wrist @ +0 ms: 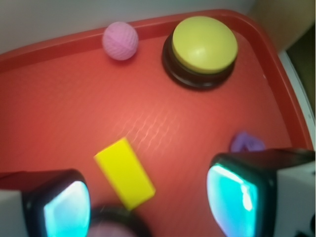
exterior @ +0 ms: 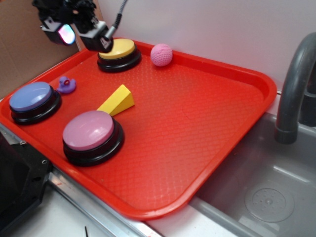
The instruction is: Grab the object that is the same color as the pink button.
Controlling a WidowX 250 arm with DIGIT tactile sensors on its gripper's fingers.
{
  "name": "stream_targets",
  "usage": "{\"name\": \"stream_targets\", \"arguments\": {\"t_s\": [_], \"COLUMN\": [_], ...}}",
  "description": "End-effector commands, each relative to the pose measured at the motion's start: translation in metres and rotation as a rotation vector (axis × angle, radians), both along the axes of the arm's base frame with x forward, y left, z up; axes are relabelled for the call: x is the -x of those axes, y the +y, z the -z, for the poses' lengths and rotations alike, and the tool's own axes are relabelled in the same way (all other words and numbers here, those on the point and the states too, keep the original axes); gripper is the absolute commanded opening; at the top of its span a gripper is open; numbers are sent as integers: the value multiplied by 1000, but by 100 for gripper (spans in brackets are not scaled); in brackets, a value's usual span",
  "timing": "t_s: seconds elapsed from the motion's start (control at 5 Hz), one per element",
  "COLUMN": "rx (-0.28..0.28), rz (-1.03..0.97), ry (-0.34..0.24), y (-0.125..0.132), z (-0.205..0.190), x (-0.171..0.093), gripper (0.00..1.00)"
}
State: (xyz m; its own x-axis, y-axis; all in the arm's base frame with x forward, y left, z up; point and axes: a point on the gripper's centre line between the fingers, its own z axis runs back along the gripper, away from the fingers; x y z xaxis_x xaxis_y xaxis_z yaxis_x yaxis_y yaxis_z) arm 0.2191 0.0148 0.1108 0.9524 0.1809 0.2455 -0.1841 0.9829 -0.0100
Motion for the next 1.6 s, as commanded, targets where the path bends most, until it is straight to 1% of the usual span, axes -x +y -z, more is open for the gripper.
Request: {"name": "stream_targets", "arguments": {"t_s": [0.0,0.2,0.4,0.6,0.8,1.0,1.2,1.4], "rx": [-79,-74,-87,-71,-64,-75,-69,-60], "rz": [130,154,168,200,238,236,244,254], "ry": [-86,-80,-85,-141,-162,-167,-146,-125], "y": [14,12,7,2,-2,-3,-3,-1], "z": [27,37,49,48,47,41,44,52], "x": [-71,-96,-122,-119,-118,-112,-115,-125], "gripper": [100,100,100,100,100,100,100,100]}}
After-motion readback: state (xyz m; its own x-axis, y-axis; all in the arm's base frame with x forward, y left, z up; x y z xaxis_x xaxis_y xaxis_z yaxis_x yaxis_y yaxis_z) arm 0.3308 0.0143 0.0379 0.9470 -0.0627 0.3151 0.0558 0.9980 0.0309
